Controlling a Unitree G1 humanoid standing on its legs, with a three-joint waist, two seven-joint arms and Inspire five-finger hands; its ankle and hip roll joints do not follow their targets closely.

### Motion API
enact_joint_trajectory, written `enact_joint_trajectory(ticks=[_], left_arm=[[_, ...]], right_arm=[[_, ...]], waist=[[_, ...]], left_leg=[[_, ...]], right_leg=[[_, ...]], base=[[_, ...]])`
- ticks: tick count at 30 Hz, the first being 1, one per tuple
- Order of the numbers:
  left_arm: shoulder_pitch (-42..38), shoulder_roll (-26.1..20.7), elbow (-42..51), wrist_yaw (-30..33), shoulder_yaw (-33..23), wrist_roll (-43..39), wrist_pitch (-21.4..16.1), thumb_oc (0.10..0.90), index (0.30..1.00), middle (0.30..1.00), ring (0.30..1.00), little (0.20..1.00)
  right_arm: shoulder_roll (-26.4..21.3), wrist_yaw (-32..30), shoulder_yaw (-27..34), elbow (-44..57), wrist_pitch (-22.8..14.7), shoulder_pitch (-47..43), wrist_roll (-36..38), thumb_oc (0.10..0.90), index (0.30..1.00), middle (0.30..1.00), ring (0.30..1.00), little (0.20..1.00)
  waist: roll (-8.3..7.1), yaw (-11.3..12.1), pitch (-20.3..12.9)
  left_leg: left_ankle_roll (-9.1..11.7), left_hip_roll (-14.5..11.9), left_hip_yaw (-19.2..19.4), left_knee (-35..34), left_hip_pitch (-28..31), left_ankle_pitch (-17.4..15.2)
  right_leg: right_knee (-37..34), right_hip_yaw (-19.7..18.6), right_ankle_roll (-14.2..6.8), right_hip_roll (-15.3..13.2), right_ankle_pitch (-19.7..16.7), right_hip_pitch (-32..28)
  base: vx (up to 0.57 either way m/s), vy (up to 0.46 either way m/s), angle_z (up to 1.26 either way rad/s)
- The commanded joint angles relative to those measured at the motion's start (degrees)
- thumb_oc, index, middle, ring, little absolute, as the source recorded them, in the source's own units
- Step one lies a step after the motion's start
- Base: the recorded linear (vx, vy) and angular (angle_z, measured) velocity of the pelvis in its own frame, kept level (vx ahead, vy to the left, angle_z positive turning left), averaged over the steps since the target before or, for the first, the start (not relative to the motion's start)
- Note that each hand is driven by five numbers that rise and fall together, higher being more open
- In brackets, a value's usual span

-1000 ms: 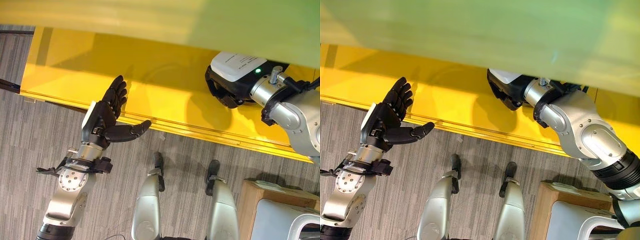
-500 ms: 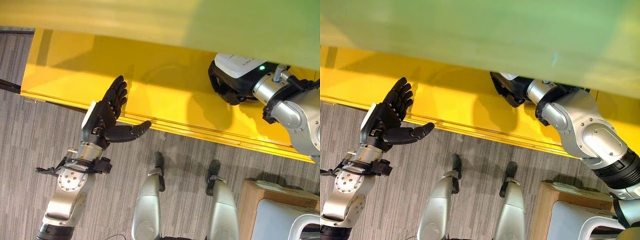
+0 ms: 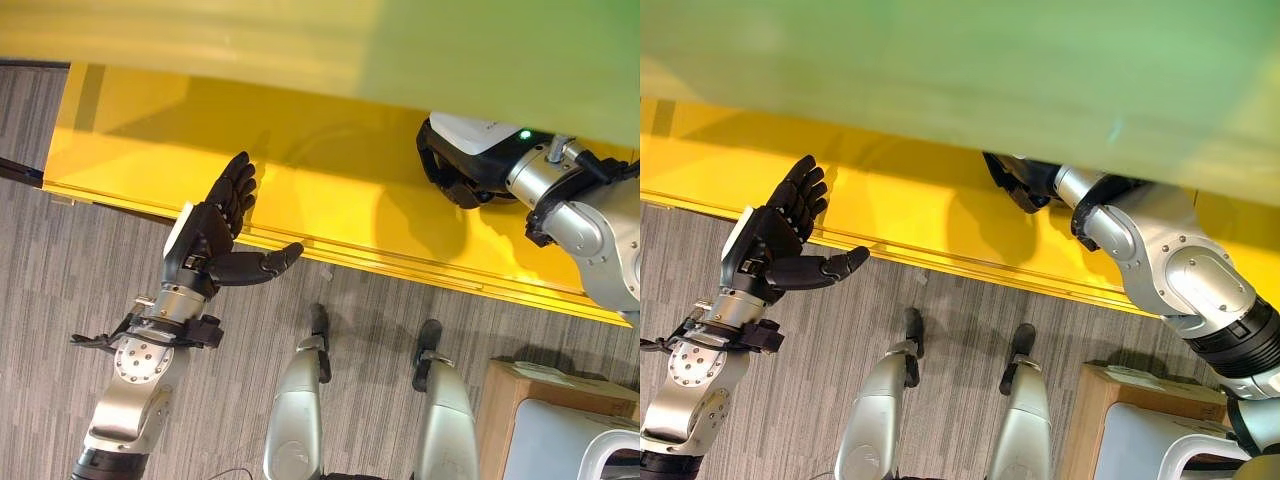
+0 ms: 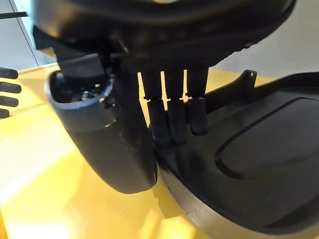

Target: Move parts from the plastic box to the shelf.

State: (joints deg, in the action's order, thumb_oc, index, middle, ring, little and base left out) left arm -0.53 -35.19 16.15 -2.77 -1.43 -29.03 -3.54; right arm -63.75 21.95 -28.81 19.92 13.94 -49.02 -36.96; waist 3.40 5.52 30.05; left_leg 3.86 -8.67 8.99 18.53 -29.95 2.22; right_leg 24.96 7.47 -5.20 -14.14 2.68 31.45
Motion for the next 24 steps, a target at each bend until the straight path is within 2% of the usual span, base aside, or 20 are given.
enact_joint_trajectory(ticks=[1,6,7,8,24], left_arm=[[5.92,-0.94,-1.49,-4.4,7.7,-1.59,7.01,0.9,1.0,1.0,1.0,1.0],[6.17,-0.87,-1.42,-4.82,7.62,-1.62,7.09,0.9,1.0,1.0,1.0,1.0],[6.16,-0.99,-1.42,-4.91,7.68,-1.66,7.09,0.9,1.0,1.0,1.0,1.0],[6.17,-0.92,-1.27,-4.99,7.63,-1.55,7.35,0.9,1.0,1.0,1.0,1.0],[6.52,-1.27,-1.21,-5.2,7.36,-2.6,7.36,0.9,1.0,1.0,1.0,1.0]], right_arm=[[-4.09,-4.62,3.11,5.83,-0.82,-10.8,-2.29,0.4,0.3,0.3,0.3,0.3],[-4.29,-4.5,3.0,5.61,-1.3,-10.76,-2.24,0.4,0.3,0.3,0.3,0.3],[-4.33,-3.98,2.41,5.38,-2.41,-11.41,-2.62,0.616,0.602,0.602,0.602,0.602],[-4.48,-3.77,2.29,5.61,-2.79,-11.5,-2.44,0.9,1.0,1.0,1.0,1.0],[-5.01,-2.93,1.17,7.59,-2.48,-11.31,-1.95,0.9,1.0,1.0,1.0,1.0]], waist=[[0.58,-1.57,-0.26],[0.57,-1.5,-0.26],[0.52,-1.47,-0.26],[0.55,-1.47,-0.26],[0.52,-1.58,-0.26]], left_leg=[[-0.4,0.17,-0.02,1.61,2.48,-5.03],[-0.42,0.27,-0.1,1.57,2.65,-5.08],[-0.4,0.3,-0.05,1.56,2.71,-5.09],[-0.44,0.3,-0.14,1.63,2.58,-5.15],[-0.48,0.39,0.03,1.45,2.8,-5.1]], right_leg=[[1.79,2.03,0.57,2.1,4.24,-2.02],[1.58,1.98,0.49,2.08,4.16,-2.22],[1.32,2.0,0.48,2.08,4.01,-2.31],[1.41,1.96,0.44,2.09,4.04,-2.21],[0.67,1.79,0.36,2.15,3.71,-2.6]], base=[[0.0,0.0,0.0],[0.0,0.0,0.0],[0.0,0.0,0.0],[0.0,0.0,0.0],[0.0,0.0,0.0]])
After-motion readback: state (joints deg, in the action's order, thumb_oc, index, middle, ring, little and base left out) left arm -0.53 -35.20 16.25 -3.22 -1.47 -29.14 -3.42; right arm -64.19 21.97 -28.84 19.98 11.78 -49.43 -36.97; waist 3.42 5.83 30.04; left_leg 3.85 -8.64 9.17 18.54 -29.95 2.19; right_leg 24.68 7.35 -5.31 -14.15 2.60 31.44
